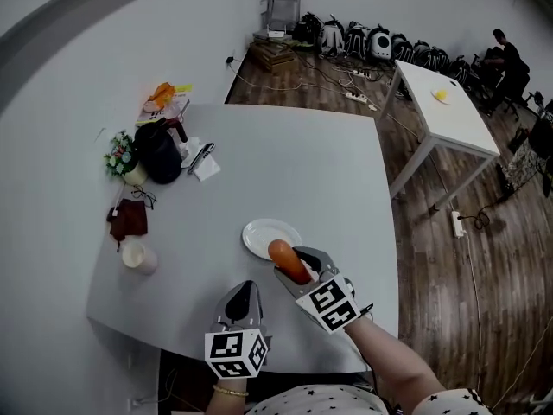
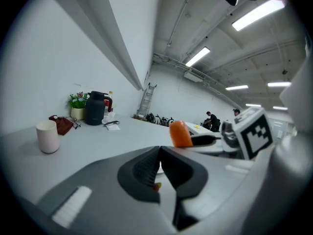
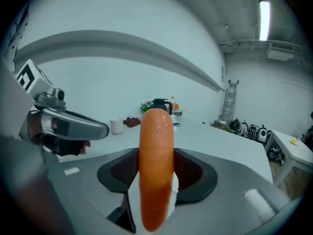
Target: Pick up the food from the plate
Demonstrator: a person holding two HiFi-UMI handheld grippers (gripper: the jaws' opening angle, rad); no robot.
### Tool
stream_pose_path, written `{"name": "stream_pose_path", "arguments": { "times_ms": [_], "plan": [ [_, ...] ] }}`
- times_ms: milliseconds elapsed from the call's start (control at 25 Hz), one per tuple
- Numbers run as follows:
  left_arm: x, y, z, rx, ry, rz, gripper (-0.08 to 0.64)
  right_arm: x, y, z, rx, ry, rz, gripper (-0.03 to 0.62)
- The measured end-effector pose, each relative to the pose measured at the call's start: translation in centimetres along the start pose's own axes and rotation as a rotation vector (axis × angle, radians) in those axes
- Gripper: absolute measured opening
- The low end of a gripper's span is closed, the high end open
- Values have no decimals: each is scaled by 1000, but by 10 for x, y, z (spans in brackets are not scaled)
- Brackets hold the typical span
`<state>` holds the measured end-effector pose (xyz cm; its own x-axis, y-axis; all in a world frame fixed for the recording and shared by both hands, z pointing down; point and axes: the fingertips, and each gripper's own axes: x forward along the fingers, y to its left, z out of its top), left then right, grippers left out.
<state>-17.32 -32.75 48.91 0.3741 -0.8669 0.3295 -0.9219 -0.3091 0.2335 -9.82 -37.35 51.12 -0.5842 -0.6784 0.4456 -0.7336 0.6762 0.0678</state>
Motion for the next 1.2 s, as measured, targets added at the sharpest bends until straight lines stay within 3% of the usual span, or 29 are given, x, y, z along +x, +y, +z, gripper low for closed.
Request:
{"name": "stream_pose_path", "arguments": {
  "times_ms": [160,360,1200],
  "plan": [
    [-11,-27,-6,-13,-27,3,8,-58,13,-11,135,-92,-62,218],
    [-25,-63,-22,-10,-26,-6,8,-102,23,-36,257,-106,-60,218],
    [-46,-137,-27,53,-31,-21,8,-172,15,-39,222,-179,-75,218]
  ]
}}
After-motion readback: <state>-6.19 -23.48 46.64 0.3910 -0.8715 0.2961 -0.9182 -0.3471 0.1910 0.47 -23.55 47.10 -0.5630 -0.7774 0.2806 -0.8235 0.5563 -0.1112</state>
